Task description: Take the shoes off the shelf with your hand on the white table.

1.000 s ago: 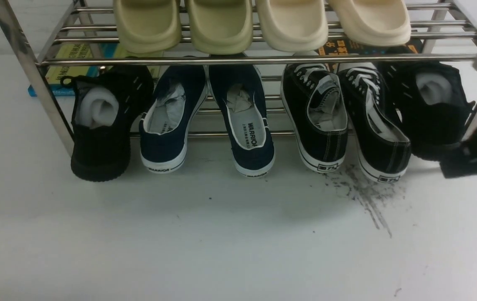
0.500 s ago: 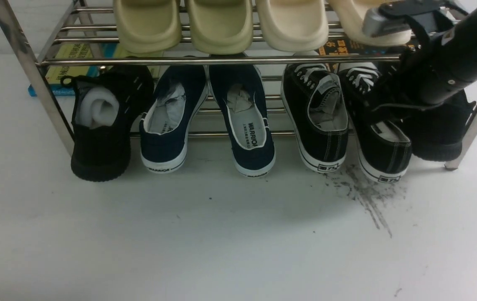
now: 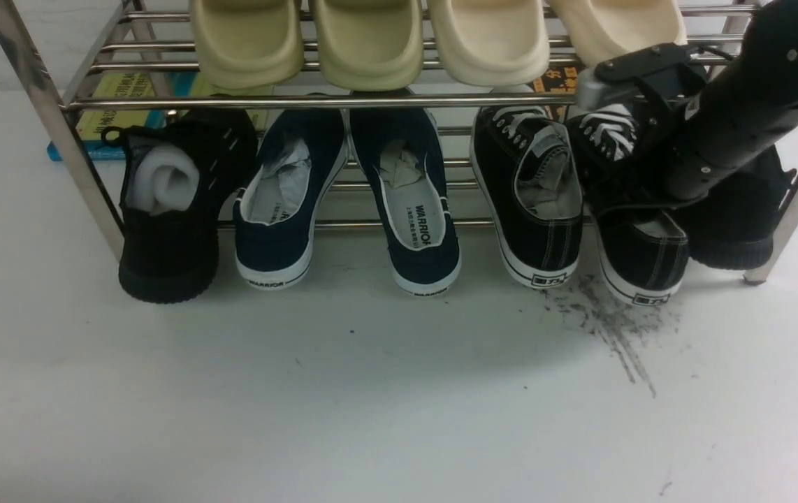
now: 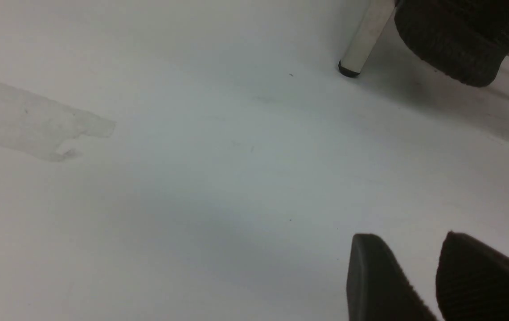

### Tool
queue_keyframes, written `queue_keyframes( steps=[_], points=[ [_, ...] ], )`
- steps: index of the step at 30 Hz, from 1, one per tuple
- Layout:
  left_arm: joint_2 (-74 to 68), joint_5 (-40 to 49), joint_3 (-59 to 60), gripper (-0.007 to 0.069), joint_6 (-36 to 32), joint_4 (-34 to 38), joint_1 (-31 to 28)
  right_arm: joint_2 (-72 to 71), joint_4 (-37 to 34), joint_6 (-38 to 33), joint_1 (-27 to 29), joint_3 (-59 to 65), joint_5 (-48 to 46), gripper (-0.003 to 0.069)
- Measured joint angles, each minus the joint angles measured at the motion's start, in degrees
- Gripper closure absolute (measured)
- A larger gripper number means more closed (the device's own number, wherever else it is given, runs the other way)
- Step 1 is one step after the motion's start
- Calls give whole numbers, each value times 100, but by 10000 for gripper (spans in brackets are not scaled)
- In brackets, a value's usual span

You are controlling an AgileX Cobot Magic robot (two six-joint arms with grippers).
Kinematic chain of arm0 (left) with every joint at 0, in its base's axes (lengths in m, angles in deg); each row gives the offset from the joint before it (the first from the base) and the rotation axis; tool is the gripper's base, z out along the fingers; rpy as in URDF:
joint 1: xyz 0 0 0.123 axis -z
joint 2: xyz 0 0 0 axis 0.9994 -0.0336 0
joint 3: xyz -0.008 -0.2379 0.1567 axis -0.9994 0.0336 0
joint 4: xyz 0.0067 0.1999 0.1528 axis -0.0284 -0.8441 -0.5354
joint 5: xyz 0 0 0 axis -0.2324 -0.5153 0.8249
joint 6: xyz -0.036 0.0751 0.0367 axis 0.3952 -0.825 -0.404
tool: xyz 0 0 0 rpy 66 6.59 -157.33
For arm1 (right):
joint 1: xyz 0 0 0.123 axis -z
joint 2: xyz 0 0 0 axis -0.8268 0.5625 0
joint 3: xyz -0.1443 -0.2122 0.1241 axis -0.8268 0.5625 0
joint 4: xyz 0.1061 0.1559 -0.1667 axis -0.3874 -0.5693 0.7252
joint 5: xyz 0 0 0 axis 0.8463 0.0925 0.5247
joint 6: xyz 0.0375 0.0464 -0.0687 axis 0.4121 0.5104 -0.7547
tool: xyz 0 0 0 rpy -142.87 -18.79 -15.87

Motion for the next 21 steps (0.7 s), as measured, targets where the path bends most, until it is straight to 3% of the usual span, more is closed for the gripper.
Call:
queue_keyframes(
  steps=[5, 9, 15, 21],
  points=[
    [0, 0, 0, 385, 0, 0, 0, 33, 62, 120, 0, -5, 34, 517],
    [0, 0, 0, 385, 0, 0, 0, -73, 115, 228, 0, -5, -76, 656],
    [0, 0, 0, 385, 0, 0, 0, -622, 285, 546, 0, -5, -827, 659],
    [0, 0, 0, 385, 0, 0, 0, -1358, -24, 667, 0, 0, -1661, 657]
  ],
)
